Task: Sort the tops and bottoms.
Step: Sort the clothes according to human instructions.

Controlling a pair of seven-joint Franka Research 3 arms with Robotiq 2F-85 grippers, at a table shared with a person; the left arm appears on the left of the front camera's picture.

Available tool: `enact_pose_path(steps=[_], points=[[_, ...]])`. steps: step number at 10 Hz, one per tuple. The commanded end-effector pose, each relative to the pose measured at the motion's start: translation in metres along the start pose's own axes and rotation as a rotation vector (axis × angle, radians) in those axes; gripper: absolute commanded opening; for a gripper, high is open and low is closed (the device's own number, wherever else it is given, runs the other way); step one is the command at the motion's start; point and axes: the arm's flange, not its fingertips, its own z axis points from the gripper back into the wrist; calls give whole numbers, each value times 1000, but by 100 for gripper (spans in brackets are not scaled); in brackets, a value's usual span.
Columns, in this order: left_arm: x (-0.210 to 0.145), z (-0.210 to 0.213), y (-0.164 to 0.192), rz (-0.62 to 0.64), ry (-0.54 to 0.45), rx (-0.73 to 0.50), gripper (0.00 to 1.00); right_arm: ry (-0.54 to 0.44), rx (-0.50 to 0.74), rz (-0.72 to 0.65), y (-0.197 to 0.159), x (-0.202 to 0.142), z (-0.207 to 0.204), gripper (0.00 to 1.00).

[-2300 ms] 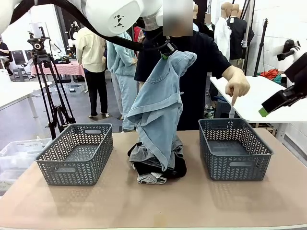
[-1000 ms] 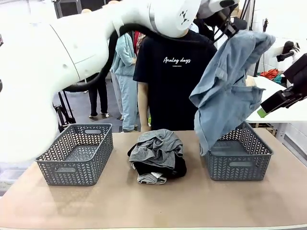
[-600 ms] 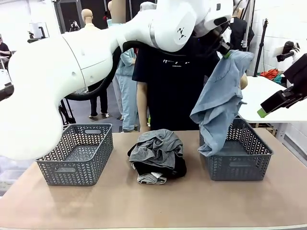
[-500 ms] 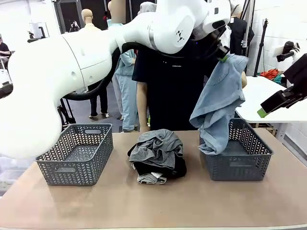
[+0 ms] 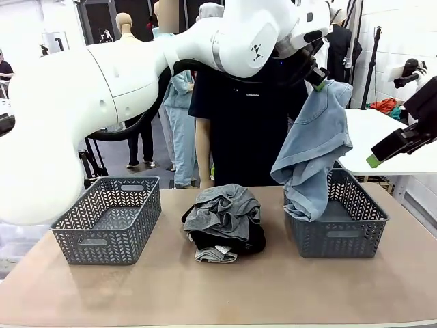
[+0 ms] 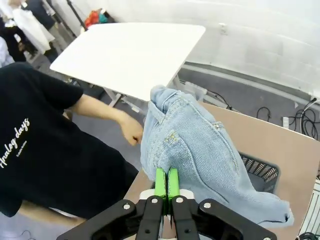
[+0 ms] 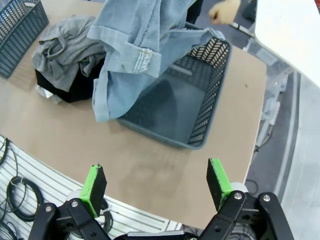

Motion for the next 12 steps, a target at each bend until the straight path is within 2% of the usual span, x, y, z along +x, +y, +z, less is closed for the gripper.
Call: enact_pose_path(steps=[1, 3, 4, 5, 7, 8, 9, 10, 12], points=[[-16, -12, 8, 38, -74, -30, 0, 11, -12, 7, -1, -1, -1, 100], [-41, -46, 11, 108, -227, -125, 0, 11, -12, 7, -1, -1, -1, 100], [-52, -64, 13, 173, -274, -213, 0, 11, -12, 7, -1, -1, -1, 100], [-61, -80, 9, 209, -280, -277, 0, 11, -12, 7, -1, -1, -1, 100], [-83, -99, -1, 252, -169, -287, 0, 11, -12, 7, -1, -1, -1, 100], [-94, -97, -8, 314, -26, -247, 0, 11, -12, 7, -1, -1, -1, 100], [-88, -86, -11, 286, 65, -190, 0, 11, -12, 7, -1, -1, -1, 100], [-82, -125, -5, 276, -153, -269, 0, 11, -12, 7, -1, -1, -1, 100], [-82, -125, -5, 276, -153, -269, 0, 11, -12, 7, -1, -1, -1, 100]])
